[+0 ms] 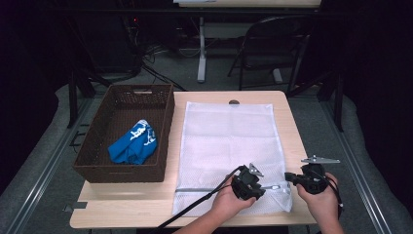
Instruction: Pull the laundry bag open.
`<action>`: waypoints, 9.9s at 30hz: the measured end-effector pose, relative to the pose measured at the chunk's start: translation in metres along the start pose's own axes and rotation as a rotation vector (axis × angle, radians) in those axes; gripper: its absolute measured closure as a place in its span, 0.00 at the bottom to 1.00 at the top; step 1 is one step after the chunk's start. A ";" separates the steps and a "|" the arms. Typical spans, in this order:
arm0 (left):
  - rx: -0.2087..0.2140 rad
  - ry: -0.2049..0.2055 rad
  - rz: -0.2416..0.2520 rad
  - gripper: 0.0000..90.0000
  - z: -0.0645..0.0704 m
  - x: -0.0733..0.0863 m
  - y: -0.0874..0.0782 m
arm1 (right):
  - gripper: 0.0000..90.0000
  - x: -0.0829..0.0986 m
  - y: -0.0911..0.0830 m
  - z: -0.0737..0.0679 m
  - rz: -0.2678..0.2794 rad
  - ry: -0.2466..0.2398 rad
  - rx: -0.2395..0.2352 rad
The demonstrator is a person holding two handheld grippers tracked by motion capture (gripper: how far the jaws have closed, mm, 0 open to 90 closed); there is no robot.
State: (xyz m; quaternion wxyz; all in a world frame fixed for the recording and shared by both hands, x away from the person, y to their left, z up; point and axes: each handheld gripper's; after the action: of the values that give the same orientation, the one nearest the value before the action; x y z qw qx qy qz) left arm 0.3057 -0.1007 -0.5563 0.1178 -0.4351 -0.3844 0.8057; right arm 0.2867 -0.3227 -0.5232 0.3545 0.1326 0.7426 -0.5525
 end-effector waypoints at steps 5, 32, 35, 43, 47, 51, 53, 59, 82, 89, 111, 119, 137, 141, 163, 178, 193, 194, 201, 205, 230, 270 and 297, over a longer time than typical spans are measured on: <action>0.015 0.008 -0.001 0.83 0.002 -0.002 0.005 | 1.00 -0.003 -0.003 -0.004 0.015 -0.015 -0.009; 0.014 0.014 0.000 0.81 -0.002 0.001 0.019 | 1.00 -0.012 -0.004 -0.030 0.056 -0.045 -0.117; 0.022 0.008 0.010 0.79 -0.003 0.000 0.019 | 1.00 -0.012 -0.002 -0.030 0.054 -0.053 -0.117; 0.054 0.000 0.039 0.78 -0.001 -0.002 0.016 | 1.00 -0.010 0.000 -0.026 0.049 -0.046 -0.108; 0.067 0.002 0.039 0.78 0.001 -0.002 0.015 | 1.00 -0.010 0.000 -0.025 0.050 -0.042 -0.105; 0.072 -0.006 0.046 0.78 0.002 -0.002 0.016 | 1.00 -0.010 0.000 -0.026 0.052 -0.047 -0.102; 0.088 -0.010 0.055 0.79 0.001 -0.002 0.016 | 1.00 -0.010 0.000 -0.026 0.052 -0.048 -0.102; 0.086 -0.014 0.067 0.86 0.004 -0.005 0.016 | 1.00 -0.010 0.000 -0.027 0.059 -0.047 -0.103; 0.081 -0.023 0.075 0.96 0.002 -0.005 0.010 | 1.00 -0.006 0.000 -0.019 0.057 -0.029 -0.100; 0.083 -0.027 0.074 0.96 0.001 -0.005 0.012 | 0.93 -0.006 0.001 -0.019 0.064 -0.015 -0.125; 0.075 -0.020 0.079 0.96 0.001 -0.004 0.012 | 0.75 0.010 0.003 -0.013 0.012 -0.024 -0.142; 0.069 -0.020 0.085 0.96 0.002 -0.004 0.013 | 0.81 0.012 0.005 -0.014 0.010 -0.047 -0.145; 0.031 -0.030 0.108 0.96 0.004 -0.003 0.013 | 0.92 0.013 0.005 -0.015 0.035 -0.043 -0.149; 0.026 -0.034 0.110 0.96 0.004 -0.003 0.013 | 0.92 0.013 0.005 -0.015 0.041 -0.049 -0.147; 0.032 -0.011 0.123 0.96 0.004 -0.002 0.010 | 0.92 0.015 0.007 -0.015 0.016 -0.027 -0.166; 0.044 -0.055 0.119 0.96 0.004 -0.001 0.011 | 0.94 0.016 0.005 -0.012 0.004 -0.019 -0.162; 0.035 -0.072 0.120 0.96 0.005 0.002 0.010 | 0.95 0.016 0.003 -0.017 -0.008 -0.050 -0.147; 0.035 -0.074 0.121 0.96 0.005 0.002 0.010 | 0.96 0.016 0.003 -0.017 -0.007 -0.051 -0.145; 0.001 -0.088 0.096 0.96 0.002 0.004 0.012 | 0.96 0.016 0.002 -0.019 -0.013 -0.077 -0.124; 0.004 -0.117 0.107 0.96 -0.004 0.008 0.011 | 0.96 0.016 -0.001 -0.016 -0.010 -0.058 -0.121; -0.016 -0.122 0.118 0.96 -0.008 0.012 0.005 | 0.96 0.018 0.005 -0.011 -0.027 -0.092 -0.005; -0.087 -0.148 0.136 0.96 -0.031 0.030 -0.029 | 0.96 0.018 0.003 -0.001 -0.010 -0.057 0.023; -0.147 -0.182 0.120 0.96 -0.046 0.063 -0.062 | 0.95 0.020 0.004 0.000 -0.021 -0.052 0.026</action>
State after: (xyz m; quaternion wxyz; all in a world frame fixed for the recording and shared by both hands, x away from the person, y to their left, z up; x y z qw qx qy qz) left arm 0.2959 -0.0020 -0.5645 0.0017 -0.3899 -0.4249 0.8170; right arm 0.2751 -0.3255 -0.5393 0.3663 0.1148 0.7273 -0.5689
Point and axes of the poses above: each handheld gripper's, and its own axes: y roughly forward along the jaws, x roughly out of its underside, z roughly to its right, and after that the axes turned 6 degrees about -y, right-handed
